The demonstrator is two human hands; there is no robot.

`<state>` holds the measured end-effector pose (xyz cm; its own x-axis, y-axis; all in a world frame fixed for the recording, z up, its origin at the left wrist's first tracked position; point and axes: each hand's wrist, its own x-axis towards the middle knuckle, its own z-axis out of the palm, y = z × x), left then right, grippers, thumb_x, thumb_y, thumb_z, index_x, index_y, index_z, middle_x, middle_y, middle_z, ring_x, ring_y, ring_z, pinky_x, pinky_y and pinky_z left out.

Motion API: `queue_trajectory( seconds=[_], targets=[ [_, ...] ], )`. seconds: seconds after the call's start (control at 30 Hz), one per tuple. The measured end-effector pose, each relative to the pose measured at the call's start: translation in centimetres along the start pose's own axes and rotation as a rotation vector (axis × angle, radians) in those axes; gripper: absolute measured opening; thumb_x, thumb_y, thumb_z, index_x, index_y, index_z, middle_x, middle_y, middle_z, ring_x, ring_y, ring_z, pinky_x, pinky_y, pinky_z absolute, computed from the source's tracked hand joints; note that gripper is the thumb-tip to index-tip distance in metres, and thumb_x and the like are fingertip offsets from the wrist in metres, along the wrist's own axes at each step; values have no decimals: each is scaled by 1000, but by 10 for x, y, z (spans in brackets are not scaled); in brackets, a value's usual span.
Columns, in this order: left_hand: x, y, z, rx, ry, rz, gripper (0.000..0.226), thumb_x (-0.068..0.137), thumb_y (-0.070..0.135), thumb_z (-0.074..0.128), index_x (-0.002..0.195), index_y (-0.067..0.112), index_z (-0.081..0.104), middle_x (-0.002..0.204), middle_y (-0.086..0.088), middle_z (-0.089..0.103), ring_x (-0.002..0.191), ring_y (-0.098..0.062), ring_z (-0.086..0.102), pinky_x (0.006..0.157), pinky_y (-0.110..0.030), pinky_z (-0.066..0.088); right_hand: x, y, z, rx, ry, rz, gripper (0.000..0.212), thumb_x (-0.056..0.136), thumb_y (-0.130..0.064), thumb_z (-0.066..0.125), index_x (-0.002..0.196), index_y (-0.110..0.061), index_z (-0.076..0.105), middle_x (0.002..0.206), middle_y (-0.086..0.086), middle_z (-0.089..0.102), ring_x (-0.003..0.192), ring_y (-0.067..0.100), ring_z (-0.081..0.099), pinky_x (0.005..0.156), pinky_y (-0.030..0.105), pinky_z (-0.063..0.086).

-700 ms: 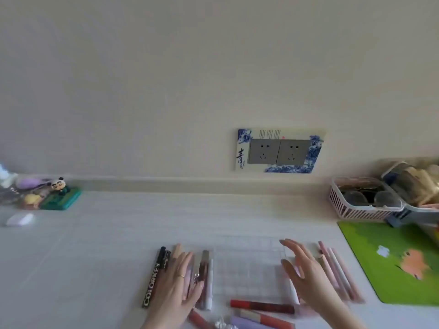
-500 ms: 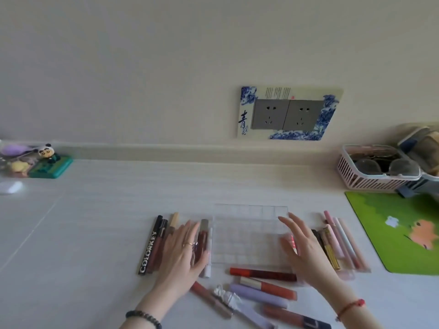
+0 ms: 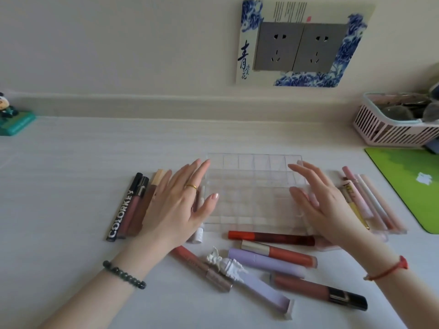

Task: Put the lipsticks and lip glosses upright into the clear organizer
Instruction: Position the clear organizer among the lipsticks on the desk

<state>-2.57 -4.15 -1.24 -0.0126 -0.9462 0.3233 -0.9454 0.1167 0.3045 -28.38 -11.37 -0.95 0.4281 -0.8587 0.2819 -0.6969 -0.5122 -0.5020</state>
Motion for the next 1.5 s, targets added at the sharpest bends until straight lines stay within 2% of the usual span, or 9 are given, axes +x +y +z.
queue_trajectory(
  seconds=[0.13,0.3,0.47,0.73,0.9,1.07,1.2,1.33,1.5],
  targets=[
    [1,-3,7,12,44,55,82,80,70,-1,144,23,22,150,1,31,138,-12,27,112,-31,6,-1,4,2,-12,45,-39,49,89,-48,36,133,-27,38,143,1,37,127,19,40,96,25,30],
    [-9,-5,8,62,165,132,68,86,57,16,140,19,32,144,-3,42,133,-15,37,111,-39,20,-10,7,1,-108,87,-119,52,86,-50,33,133,-29,36,140,-3,40,113,20,51,86,21,28],
    [-18,-1,2,56,240,175,64,87,50,18,137,15,39,140,-2,47,129,-18,42,110,-42,23,-17,6,1,-173,116,-153,43,92,-37,39,134,-26,36,138,-1,41,107,20,55,78,20,29],
    [-28,-2,-6,7,247,169,65,86,51,18,134,14,43,136,-7,51,124,-25,48,107,-43,33,-33,-5,-9,-162,156,-165,40,93,-32,40,132,-21,40,136,2,44,105,22,56,79,21,30],
    [-34,-2,-4,-21,208,144,67,84,54,18,133,17,44,131,-5,55,97,-33,56,100,-39,38,-37,-7,-8,-193,122,-176,39,93,-30,41,131,-21,42,136,1,43,100,19,57,73,16,27],
    [-32,-6,-3,-67,223,156,64,85,54,19,133,20,45,132,1,54,103,-22,55,99,-33,36,-38,-4,-9,-179,120,-186,38,92,-31,42,129,-23,44,136,-1,45,95,13,53,75,17,28],
    [-33,-6,0,-95,222,179,63,85,53,18,133,21,45,128,5,55,84,-2,43,91,-25,32,-41,-2,-7,-139,131,-211,36,92,-30,42,127,-23,46,136,-2,45,95,7,50,74,10,24],
    [-33,-8,4,-95,219,187,63,85,54,19,133,22,45,131,5,55,119,-13,49,105,-30,31,-44,0,-5,-141,130,-197,36,93,-30,41,128,-24,46,139,-3,41,116,14,48,79,9,21],
    [-32,-7,3,-66,227,218,65,86,60,19,132,22,45,129,5,56,119,-12,49,104,-27,29,-44,-6,-8,-118,198,-226,32,90,-29,48,121,-24,53,136,-2,44,101,11,52,83,22,36]
  ],
)
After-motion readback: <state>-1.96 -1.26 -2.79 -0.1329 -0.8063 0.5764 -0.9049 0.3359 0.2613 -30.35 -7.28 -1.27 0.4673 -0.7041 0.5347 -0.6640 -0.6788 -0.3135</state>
